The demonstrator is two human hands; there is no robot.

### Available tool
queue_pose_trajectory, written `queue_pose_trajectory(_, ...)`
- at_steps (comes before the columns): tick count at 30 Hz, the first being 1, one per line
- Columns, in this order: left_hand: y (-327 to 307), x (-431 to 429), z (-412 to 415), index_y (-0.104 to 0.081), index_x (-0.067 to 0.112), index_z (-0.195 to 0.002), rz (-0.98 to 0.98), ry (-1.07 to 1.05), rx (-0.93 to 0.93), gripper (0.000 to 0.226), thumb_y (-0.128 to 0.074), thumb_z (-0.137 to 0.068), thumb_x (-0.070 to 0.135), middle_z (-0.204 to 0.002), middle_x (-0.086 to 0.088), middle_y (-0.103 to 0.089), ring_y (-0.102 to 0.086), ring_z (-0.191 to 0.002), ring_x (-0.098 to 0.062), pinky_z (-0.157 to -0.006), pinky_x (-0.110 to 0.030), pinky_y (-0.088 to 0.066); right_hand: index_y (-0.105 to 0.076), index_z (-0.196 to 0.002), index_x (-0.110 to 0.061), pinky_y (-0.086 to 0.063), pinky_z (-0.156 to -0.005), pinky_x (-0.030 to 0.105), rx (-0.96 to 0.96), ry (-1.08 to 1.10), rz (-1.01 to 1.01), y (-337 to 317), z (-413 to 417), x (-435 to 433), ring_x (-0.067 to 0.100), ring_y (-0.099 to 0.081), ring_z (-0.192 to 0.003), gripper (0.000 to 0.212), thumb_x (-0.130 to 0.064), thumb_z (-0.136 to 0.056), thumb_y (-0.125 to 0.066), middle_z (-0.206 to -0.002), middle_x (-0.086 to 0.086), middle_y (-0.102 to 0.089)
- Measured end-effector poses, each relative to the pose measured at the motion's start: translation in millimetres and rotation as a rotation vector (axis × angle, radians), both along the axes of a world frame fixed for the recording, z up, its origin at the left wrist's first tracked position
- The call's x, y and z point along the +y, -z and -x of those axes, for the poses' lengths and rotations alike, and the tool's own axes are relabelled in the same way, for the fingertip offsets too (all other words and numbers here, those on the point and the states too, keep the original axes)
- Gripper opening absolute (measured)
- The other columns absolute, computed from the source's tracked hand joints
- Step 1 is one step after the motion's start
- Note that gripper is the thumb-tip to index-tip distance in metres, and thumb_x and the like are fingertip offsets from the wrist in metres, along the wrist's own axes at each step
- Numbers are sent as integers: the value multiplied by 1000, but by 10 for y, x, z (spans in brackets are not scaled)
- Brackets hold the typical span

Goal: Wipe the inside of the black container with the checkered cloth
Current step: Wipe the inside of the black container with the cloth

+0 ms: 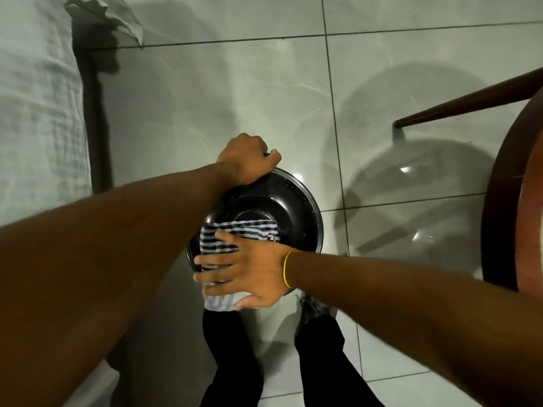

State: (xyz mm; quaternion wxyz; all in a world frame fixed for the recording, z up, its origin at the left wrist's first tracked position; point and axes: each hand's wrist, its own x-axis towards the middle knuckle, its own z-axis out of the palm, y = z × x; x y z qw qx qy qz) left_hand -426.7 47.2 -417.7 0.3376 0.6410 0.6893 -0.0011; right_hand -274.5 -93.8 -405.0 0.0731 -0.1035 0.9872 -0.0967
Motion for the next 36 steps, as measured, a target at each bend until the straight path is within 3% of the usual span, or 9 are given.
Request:
queue_pose_trajectory(4, 14, 1, 5, -61, 9, -64, -4, 23, -16, 62, -37, -96, 56, -65, -12, -61, -57, -65, -29, -59, -34, -42, -29, -174, -37, -2, -132, 73, 85, 591, 103, 0, -4, -100, 31, -11, -173, 72, -67, -109, -36, -184, -3, -24)
queue_pose_trajectory(8, 45, 27, 65, -62, 4, -68, 3, 75, -85, 66, -34, -103, 53, -67, -14, -64, -61, -69, -33, -65, -40, -47, -34, -171, -37, -9, -128, 79, 127, 1181, 113, -41, 124, -37, 31, -18, -171, 71, -66, -107, -42, -180, -5, -30)
queue_pose_trajectory(12, 43, 37, 48, -64, 5, -72, 47, 109, -110, 62, -36, -106, 48, -69, -9, -65, -62, -72, -30, -64, -32, -43, -34, -170, -37, -9, -128, 80, 115, 1365, 118, -53, 160, -51, 35, -19, -170, 68, -64, -109, -43, -179, -8, -31)
queue_pose_trajectory(15, 51, 3, 72, -66, -3, -76, 126, -45, -150, 67, -42, -96, 57, -74, -18, -68, -58, -69, -25, -65, -36, -48, -36, -168, -39, -15, -127, 81, 72, 1540, 125, -61, 158, -62, 38, -22, -169, 64, -66, -109, -39, -180, -1, -31)
queue_pose_trajectory(21, 53, -308, 68, -40, 13, -55, 73, -297, -93, 54, -49, -84, 57, -54, -4, -39, -41, -56, -26, -55, -36, -35, -34, -170, -40, -25, -127, 74, -84, 1985, 194, -158, -6, -109, 36, -24, -168, 70, -73, -108, -31, -180, 1, -33)
queue_pose_trajectory(27, 47, -442, 5, -44, 9, -58, 12, -414, -75, 50, -53, -87, 49, -56, -8, -40, -42, -55, -27, -58, -35, -38, -27, -174, -35, -35, -126, 66, -131, 2260, 334, -197, -376, -517, 32, -29, -167, 75, -71, -108, -20, -182, 0, -28)
queue_pose_trajectory(29, 32, -449, -11, -43, 10, -56, -1, -429, -68, 50, -52, -86, 49, -53, -6, -38, -40, -52, -25, -56, -34, -37, -31, -173, -27, -35, -128, 58, -26, 2405, 432, -159, -465, -779, 30, -34, -165, 76, -68, -110, -22, -181, 1, -32)
queue_pose_trajectory(32, 37, -474, -26, -43, 10, -55, -10, -445, -58, 52, -52, -86, 51, -51, -3, -38, -41, -50, -24, -54, -33, -37, -36, -172, -19, -38, -129, 27, 431, 2577, 846, -107, -482, -1132, 21, -46, -158, 65, -50, -116, -40, -175, 3, -44)
queue_pose_trajectory(36, 30, -463, -22, -45, 8, -56, -26, -395, -59, 53, -50, -89, 48, -52, -5, -38, -41, -51, -24, -54, -33, -37, -38, -171, -19, -46, -127, 43, 555, 2603, 914, -72, -413, -1125, 23, -52, -155, 62, -46, -116, -42, -170, 5, -50)
